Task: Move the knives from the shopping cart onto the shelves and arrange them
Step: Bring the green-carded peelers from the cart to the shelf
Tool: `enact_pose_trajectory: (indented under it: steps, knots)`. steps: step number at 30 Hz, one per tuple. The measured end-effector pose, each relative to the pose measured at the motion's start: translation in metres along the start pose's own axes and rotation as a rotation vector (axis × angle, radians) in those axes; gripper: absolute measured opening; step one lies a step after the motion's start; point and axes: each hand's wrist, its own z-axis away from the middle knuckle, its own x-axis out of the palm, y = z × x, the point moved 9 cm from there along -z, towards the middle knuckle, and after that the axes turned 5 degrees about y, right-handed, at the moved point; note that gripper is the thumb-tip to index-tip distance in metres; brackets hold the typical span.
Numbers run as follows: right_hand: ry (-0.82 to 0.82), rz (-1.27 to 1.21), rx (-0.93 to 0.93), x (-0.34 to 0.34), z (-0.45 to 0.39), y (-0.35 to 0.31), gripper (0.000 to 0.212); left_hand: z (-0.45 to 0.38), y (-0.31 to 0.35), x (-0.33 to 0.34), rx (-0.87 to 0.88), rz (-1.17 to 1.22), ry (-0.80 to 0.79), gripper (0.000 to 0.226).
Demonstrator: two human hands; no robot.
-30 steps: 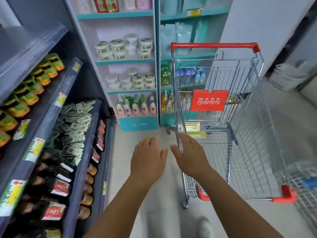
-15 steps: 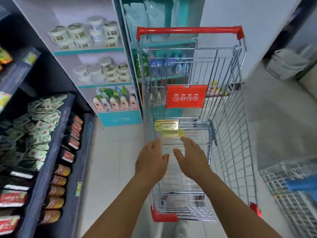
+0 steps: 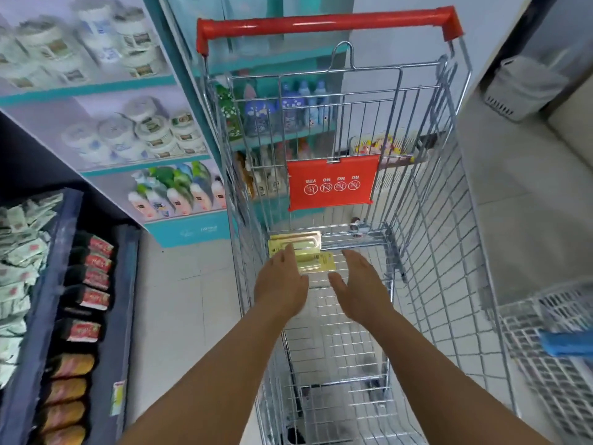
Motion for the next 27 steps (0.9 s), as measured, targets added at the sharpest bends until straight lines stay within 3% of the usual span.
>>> enact_pose_trajectory:
  steps: [11, 27]
  knots:
    - [-0.098, 0.081, 0.027, 0.082, -0.118, 0.068, 0.062, -0.119, -0.027, 0.079, -0.069, -0.120, -0.030, 0.065]
    - [-0.271, 0.254, -0.210, 0.191, -0.216, 0.131, 0.065, -0.213, -0.075, 0.186, -0.078, -0.328, 0.024, 0.073]
